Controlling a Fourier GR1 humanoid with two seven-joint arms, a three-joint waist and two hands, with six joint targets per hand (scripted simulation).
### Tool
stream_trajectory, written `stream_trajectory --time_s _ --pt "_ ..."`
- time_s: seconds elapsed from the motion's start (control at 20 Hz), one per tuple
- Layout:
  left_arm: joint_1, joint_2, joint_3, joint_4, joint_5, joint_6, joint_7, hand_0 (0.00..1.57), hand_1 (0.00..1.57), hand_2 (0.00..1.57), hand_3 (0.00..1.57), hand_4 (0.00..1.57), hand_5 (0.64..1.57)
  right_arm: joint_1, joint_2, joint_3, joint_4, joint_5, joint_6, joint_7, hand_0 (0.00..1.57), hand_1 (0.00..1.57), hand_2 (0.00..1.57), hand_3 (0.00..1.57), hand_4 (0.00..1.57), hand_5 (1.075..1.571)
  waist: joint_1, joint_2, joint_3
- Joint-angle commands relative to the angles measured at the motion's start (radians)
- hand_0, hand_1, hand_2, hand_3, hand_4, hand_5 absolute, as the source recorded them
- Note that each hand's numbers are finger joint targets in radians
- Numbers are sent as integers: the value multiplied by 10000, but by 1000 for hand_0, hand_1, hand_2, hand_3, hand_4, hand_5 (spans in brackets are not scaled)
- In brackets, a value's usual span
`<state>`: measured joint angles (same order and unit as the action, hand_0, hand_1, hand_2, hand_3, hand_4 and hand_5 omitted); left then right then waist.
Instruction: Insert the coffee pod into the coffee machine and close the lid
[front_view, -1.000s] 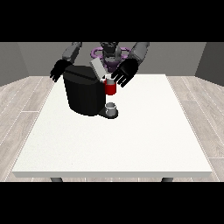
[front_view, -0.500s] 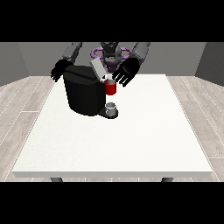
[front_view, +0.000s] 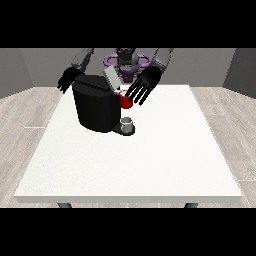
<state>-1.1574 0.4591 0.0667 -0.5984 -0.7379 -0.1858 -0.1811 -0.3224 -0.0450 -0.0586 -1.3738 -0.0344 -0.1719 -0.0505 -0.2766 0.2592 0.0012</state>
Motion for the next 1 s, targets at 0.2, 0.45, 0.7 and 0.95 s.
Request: stream_trajectory --time_s 0.2,0.45,0.7,0.95 --pt "78 76 5 -139 -73 -390 -110 0 0 0 0 0 1571 346 -275 -494 473 -336 345 -847 0 0 0 0 424 1571 284 -178 -6" --pt "412 -34 54 -16 -123 -299 -186 0 0 0 0 0 1571 274 -63 -158 -178 -223 13 375 0 0 0 0 381 1571 270 -781 -14" --pt "819 -590 -59 -350 -162 -232 133 0 0 0 0 0 1571 1033 398 122 213 74 -212 -605 0 0 0 0 433 1571 672 -1390 -12" --pt "1689 -1322 1029 -272 1122 -199 295 0 0 0 0 0 1571 1641 88 -259 89 -340 67 -308 0 0 0 0 370 1571 986 -2453 -20"
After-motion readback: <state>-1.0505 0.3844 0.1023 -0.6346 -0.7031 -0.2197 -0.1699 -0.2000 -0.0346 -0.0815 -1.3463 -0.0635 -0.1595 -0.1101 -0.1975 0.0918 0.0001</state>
